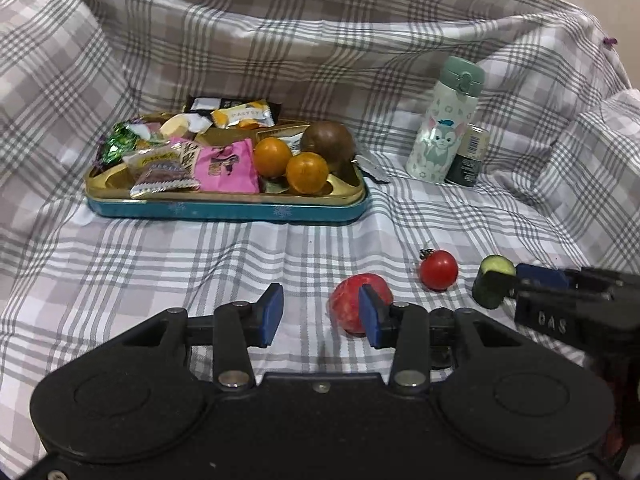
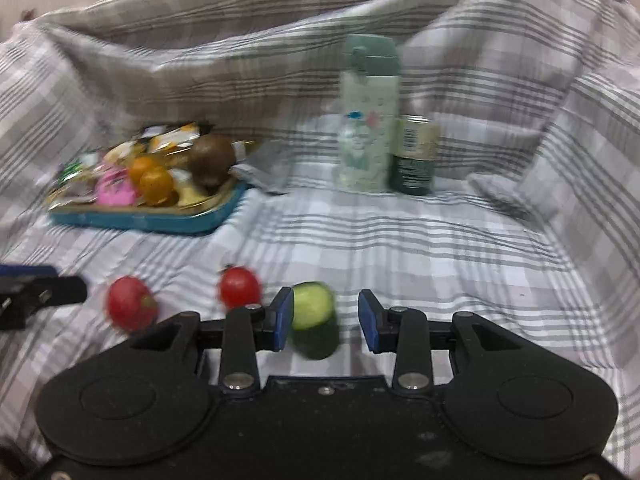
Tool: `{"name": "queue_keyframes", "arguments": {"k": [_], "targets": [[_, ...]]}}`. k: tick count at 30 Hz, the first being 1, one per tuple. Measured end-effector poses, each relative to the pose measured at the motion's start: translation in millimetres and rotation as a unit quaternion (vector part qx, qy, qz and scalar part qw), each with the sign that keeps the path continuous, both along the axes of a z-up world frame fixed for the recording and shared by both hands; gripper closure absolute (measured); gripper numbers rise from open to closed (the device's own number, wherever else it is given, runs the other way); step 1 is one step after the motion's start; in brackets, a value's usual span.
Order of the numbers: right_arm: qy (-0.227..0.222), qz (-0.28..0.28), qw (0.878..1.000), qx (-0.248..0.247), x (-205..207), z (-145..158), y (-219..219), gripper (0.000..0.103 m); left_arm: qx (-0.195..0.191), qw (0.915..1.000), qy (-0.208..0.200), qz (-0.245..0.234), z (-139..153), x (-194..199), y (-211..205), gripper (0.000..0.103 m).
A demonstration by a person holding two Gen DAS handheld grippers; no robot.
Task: Organize fruits
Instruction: 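Grasp the red radish with the left gripper while the right gripper grasps the cucumber piece, then carry the radish and cucumber piece in both grippers over the steel tray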
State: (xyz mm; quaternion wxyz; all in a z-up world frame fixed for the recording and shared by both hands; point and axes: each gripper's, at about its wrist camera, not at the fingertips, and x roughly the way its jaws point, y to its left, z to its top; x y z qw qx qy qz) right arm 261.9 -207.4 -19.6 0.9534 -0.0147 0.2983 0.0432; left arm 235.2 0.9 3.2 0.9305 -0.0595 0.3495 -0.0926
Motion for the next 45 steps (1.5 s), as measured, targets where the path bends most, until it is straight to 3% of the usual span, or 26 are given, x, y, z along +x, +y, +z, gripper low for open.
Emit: {"name": "queue_keyframes", "arguments": {"k": [4, 10, 22, 25, 29, 32, 36, 39, 45], "targets": [[-0.005, 0.023, 1.0, 0.01, -4.0, 1.1, 5.0, 0.062, -0.011, 0.9999, 0.007, 0.009, -1.2, 2.1, 4.9, 0.053], [-0.003, -0.002, 0.999, 0.035, 1.3, 3.0, -3.8, 0.062, -0.012, 0.9999, 0.007, 0.008, -1.9, 2.1, 3.4, 0.053], [-0.012, -0.038, 0.999, 0.02, 2.9, 3.0, -2.7, 0.062, 0.002, 1.0, -0.001, -0.001, -1.7, -0.5, -1.6, 0.053], [0.01, -0.014, 0.999, 0.042, 6.0, 1.5, -2.8, 0.059, 0.002, 1.0, -0.002, 0.001, -1.8, -0.4, -0.4, 0.053], [-0.009, 0.061, 0.993, 0.098, -6.5, 12.0, 0.0, 0.063, 0.0, 1.0, 0.001, 0.003, -3.1, -0.2, 0.6, 0.053], [-0.023, 0.031, 0.996, 0.083, -6.4, 12.9, -0.2, 0.062, 0.002, 1.0, 0.001, 0.003, -3.7, -0.4, 0.4, 0.053], [0.003, -0.003, 0.995, 0.096, 0.3, 8.7, -10.2, 0.061, -0.001, 1.0, 0.001, 0.0, -3.4, -0.5, -1.3, 0.053], [0.003, 0.002, 0.995, 0.102, -0.6, 8.9, -12.0, 0.061, 0.003, 1.0, -0.003, -0.003, -3.1, -1.8, -2.1, 0.053], [-0.006, 0.029, 0.998, 0.053, -8.2, 5.8, 7.5, 0.061, 0.003, 1.0, 0.0, 0.001, -4.3, -0.8, 0.3, 0.053]]}}
